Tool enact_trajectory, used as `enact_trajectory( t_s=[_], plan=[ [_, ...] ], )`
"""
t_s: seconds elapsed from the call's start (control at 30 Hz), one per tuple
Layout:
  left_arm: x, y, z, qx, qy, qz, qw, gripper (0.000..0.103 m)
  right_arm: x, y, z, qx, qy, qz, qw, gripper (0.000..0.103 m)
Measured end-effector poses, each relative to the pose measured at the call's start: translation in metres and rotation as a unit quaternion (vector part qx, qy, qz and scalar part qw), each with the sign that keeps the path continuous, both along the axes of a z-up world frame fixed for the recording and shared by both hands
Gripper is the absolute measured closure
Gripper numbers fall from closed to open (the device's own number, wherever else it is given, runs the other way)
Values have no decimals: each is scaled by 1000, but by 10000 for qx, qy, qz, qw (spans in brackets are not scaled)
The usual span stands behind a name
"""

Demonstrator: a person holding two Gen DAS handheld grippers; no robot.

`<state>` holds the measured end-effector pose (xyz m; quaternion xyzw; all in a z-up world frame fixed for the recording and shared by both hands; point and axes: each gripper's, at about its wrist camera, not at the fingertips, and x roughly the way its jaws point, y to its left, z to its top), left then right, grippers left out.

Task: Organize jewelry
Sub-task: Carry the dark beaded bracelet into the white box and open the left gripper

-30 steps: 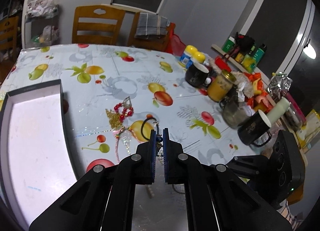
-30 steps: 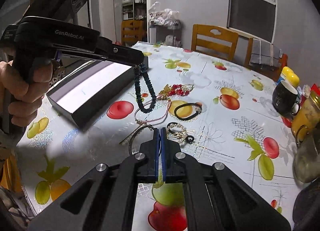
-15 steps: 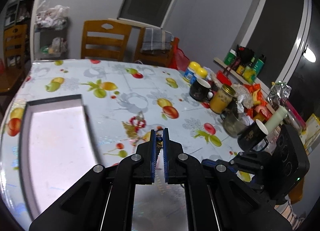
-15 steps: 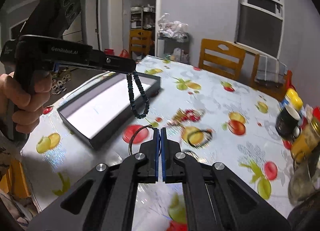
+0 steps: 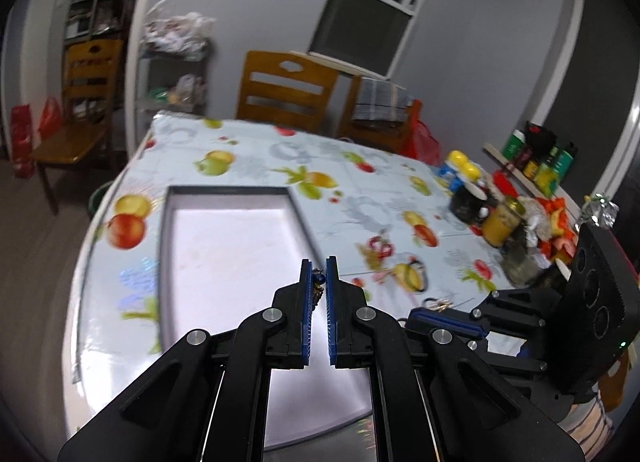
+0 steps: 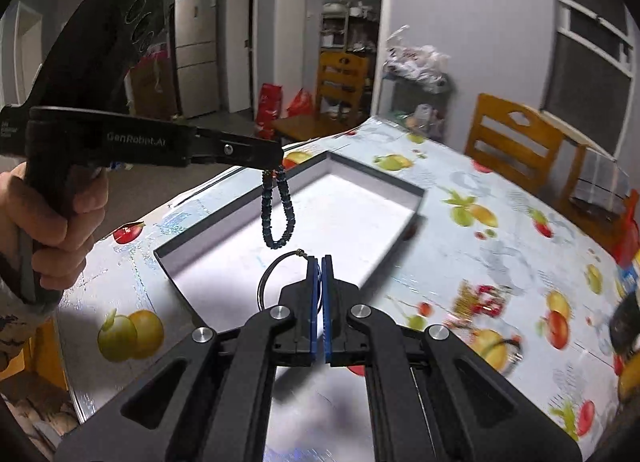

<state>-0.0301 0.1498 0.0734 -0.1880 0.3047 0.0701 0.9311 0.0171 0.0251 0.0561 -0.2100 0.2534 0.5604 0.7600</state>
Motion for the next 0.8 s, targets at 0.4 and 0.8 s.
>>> enact_trajectory(
  t_s=[0.4,0.8],
  plan=[
    [-2,38,-59,-315,504,220,9980,96,-21,57,-58,-842,121,364,9957,101],
    [-1,53,-87,-332,826,475,9949,86,-24,44,-55,-666,115,317,9972,64]
  ],
)
